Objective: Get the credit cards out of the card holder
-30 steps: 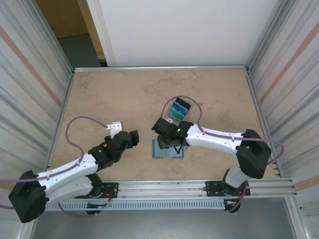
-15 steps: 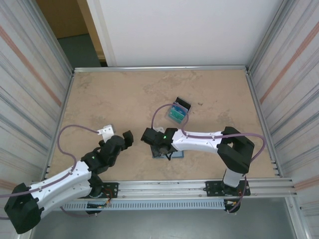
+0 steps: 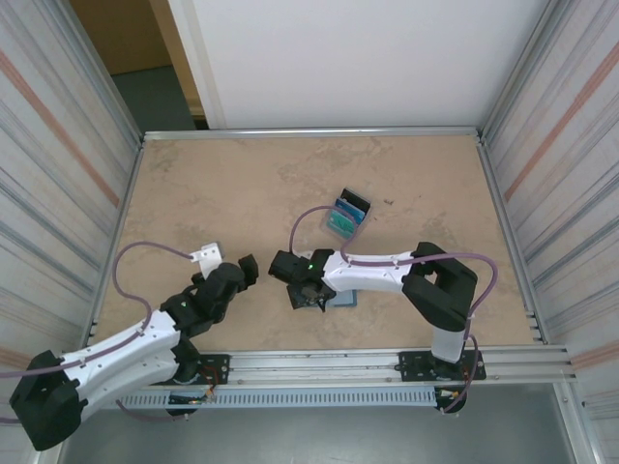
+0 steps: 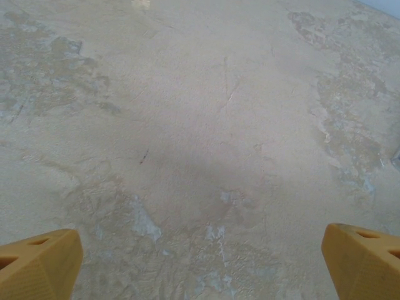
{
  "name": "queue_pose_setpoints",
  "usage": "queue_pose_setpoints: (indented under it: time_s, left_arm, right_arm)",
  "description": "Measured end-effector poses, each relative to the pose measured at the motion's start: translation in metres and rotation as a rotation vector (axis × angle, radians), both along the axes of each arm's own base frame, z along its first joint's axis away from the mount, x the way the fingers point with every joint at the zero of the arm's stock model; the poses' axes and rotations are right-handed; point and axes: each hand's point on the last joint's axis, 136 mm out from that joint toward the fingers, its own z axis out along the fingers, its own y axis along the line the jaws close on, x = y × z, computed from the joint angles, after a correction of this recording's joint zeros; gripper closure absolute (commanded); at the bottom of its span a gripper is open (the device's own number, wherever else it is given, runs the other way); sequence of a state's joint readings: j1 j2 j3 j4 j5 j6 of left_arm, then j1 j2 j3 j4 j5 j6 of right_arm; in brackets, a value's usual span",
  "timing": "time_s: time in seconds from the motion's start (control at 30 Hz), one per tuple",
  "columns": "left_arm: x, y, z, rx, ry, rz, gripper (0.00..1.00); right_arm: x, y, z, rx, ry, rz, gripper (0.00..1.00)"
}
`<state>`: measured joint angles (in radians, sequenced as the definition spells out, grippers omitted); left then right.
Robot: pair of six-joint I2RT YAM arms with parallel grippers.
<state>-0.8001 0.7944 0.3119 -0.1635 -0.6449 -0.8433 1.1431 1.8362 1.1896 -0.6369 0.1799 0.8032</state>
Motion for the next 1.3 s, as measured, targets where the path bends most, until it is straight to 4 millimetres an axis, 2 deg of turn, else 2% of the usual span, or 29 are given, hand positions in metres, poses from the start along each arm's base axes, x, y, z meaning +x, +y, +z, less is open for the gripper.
queue_pose_setpoints:
  time_s: [0.5, 0.7, 0.93, 1.3]
  left_arm:
    - [-0.001, -0.002, -0.005, 0.011, 0.020, -0.016, 0.01]
    - [0.000, -0.004, -0.003, 0.008, 0.020, -0.023, 0.01]
    - [0.002, -0.008, 0.003, 0.010, 0.013, -0.043, 0.01]
    - [0.007, -0.020, 0.013, 0.040, 0.016, -0.099, 0.01]
  right_arm:
    - [0.002, 0.000, -0.007, 0.054, 0.037, -0.021, 0.50]
    - [0.003, -0.004, -0.006, 0.109, 0.064, -0.040, 0.58]
    - [0.005, -0.007, -0.006, 0.128, 0.070, -0.053, 0.72]
    - [0.009, -0.016, 0.002, 0.126, 0.028, -0.060, 0.72]
